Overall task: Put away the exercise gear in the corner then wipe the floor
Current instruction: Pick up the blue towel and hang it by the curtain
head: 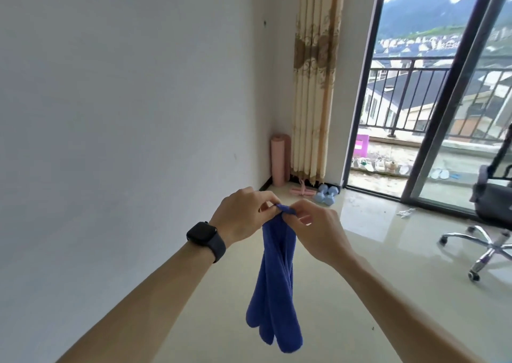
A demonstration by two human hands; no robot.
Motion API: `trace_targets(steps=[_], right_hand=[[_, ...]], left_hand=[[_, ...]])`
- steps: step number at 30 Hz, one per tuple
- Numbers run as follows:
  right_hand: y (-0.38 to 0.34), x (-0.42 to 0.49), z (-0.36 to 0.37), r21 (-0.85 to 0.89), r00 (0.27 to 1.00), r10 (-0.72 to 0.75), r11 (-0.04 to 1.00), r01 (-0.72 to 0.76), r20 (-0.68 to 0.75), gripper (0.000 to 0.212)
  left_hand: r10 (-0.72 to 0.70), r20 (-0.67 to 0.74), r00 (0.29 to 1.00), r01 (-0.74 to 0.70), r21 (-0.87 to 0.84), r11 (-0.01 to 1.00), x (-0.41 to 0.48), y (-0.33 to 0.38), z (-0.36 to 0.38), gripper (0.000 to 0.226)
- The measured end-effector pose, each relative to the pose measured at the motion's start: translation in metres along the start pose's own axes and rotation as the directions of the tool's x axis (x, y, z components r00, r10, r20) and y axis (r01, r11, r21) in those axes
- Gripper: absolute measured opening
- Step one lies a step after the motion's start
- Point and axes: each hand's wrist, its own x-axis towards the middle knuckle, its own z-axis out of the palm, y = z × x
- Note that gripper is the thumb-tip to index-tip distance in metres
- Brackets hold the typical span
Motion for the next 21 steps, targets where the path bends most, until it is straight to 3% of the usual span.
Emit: trace_targets(steps=[5, 10, 14, 21], right_hand=[[0.026, 0.072, 0.004, 0.002, 0.998, 0.063, 0.998, -0.063, -0.011, 0.012], [0.063, 0.13, 0.006, -0.238, 0.998, 0.058, 0.97, -0.053, 0.012, 0.019], [0.103, 0.175, -0.014, -0.31, 0.992, 0.112, 0.943, -0.123, -0.054, 0.021], [0.197, 0.263, -0.062, -0.34, 0.971, 0.19, 0.912, -0.229, -0.145, 0.018]], left_hand=[[0.004, -0.021, 1.0, -0.004, -0.021, 1.0, 0.061, -0.04, 0.034, 0.026], [0.013, 0.07, 0.997, -0.004, -0.135, 0.991, 0.134, -0.064, 0.06, 0.022], [0.024, 0.158, 0.987, -0.012, -0.076, 0.997, 0.196, -0.079, 0.086, 0.026], [-0.095, 0.193, 0.976, 0.066, 0.149, 0.987, 0.314, -0.125, 0.155, 0.037]])
